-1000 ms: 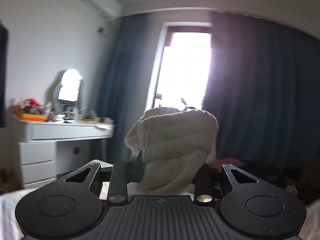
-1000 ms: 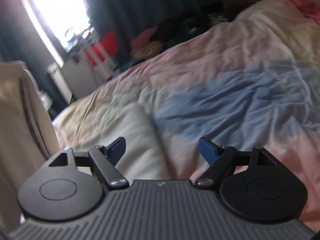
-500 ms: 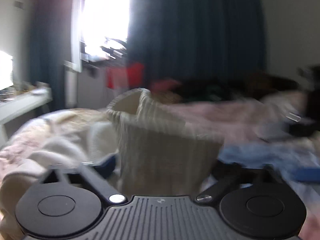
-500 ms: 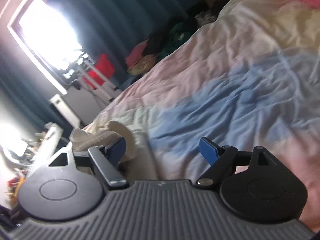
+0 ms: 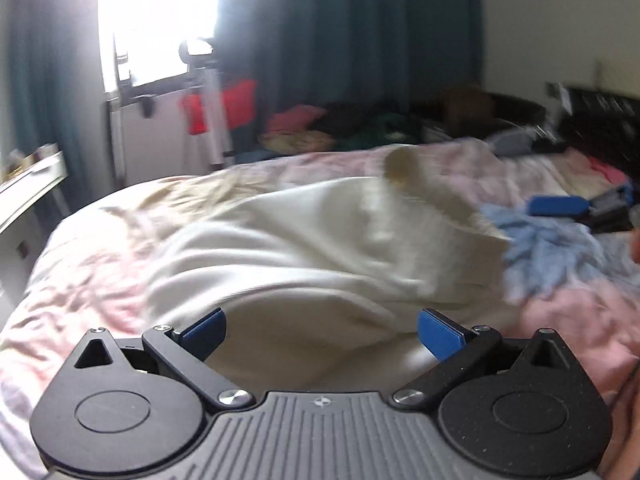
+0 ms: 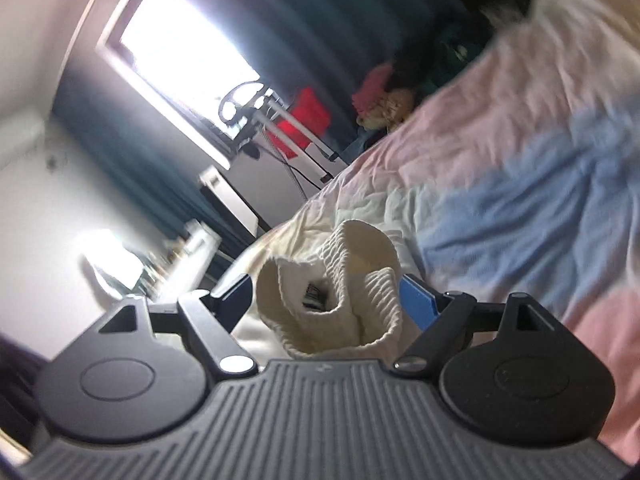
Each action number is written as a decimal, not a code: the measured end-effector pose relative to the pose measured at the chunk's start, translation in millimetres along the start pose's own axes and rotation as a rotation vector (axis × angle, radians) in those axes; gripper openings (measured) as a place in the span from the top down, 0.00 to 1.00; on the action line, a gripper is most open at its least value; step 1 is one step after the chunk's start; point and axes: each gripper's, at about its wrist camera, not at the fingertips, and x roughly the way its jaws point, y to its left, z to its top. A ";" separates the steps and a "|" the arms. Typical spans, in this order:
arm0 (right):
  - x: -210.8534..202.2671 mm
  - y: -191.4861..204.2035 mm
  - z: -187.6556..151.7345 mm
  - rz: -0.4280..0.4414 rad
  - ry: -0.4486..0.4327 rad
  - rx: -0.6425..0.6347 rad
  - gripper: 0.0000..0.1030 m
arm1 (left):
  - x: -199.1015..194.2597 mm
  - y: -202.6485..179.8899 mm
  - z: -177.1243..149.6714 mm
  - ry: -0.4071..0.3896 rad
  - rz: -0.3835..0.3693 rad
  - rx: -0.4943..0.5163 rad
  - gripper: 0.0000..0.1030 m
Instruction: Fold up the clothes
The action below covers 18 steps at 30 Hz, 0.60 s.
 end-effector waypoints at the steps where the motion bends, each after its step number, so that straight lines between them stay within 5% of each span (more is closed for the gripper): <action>1: 5.7 5.0 -2.2 -0.005 0.009 -0.035 0.19 | -1.0 13.7 -2.8 0.000 0.010 -0.029 0.00; 6: 38.1 33.9 -21.3 -0.053 0.046 -0.236 0.20 | 6.5 53.0 -12.6 0.051 0.061 -0.113 0.00; 10: 58.4 46.0 -37.3 -0.165 0.077 -0.351 0.21 | 11.0 49.1 -22.7 0.031 0.135 0.026 0.00; 14: 59.3 36.2 -41.4 -0.273 0.050 -0.332 0.21 | 29.5 46.9 -29.8 0.033 0.257 0.097 0.00; 18: 59.5 21.8 -42.2 -0.367 0.024 -0.273 0.16 | 35.4 63.7 -28.8 0.025 0.326 0.026 0.00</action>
